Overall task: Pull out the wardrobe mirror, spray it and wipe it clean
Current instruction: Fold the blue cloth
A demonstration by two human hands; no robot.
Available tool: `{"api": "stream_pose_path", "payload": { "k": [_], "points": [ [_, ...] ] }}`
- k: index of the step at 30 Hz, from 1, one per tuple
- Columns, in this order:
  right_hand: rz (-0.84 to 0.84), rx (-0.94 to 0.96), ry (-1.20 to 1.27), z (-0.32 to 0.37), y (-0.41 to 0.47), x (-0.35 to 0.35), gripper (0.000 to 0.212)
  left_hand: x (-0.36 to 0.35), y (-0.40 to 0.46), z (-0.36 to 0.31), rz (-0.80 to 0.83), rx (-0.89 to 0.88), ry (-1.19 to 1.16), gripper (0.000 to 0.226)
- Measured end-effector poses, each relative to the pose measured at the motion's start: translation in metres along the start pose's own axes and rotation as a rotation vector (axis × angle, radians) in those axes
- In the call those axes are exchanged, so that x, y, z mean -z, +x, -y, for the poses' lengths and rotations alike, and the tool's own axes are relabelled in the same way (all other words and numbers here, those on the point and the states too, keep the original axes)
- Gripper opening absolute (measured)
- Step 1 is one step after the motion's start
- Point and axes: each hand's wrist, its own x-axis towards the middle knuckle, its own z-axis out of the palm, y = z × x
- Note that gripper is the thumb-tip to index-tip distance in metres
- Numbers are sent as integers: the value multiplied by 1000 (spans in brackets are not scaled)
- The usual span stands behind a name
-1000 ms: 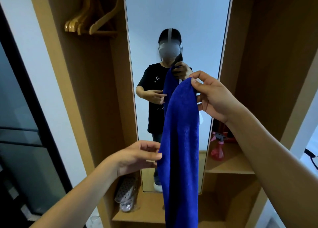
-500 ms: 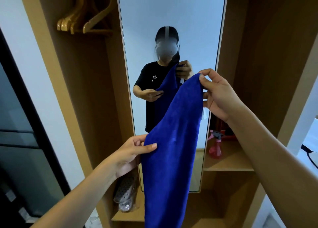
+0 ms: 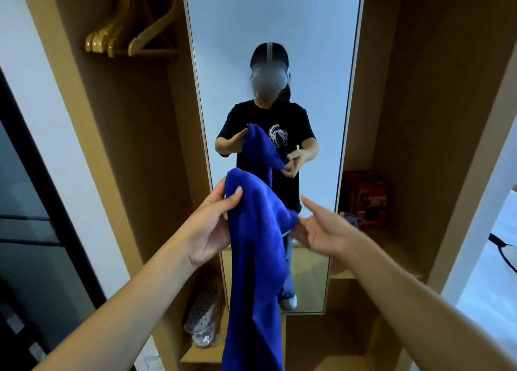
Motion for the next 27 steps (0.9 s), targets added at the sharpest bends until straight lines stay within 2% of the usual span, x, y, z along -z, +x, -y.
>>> {"api": "stream_pose_path", "payload": {
  "k": [2, 4, 7, 10, 12, 13, 17, 21, 27],
  "points": [
    [68, -87, 2, -27, 0, 1, 56, 1, 2, -1, -31, -8, -22, 33],
    [128, -123, -97, -45, -4, 1, 61, 2, 2, -4, -51, -25, -32, 32],
    [282, -181, -145, -54, -11, -3, 93, 4, 3, -10, -68, -55, -28, 31],
    [490, -99, -77, -51, -14, -5, 104, 4, 3, -15, -72, -79, 14, 32],
    [540, -13, -76, -48, -20, -9, 94, 4, 4, -17, -76, -86, 42, 34],
    [546, 17, -112, -48, -22, -12, 82, 3, 4, -18, -80, -89, 55, 34],
    [383, 123, -172, -44, -25, -24, 33, 3, 6, -23, -76, -109, 151, 31],
    [289, 234, -30, -29, -25, -18, 31, 10, 4, -35, -79, -113, 316, 26],
    [238, 374, -239, 7, -37, -23, 21, 15, -1, -58, -82, -82, 542, 32]
  ]
}}
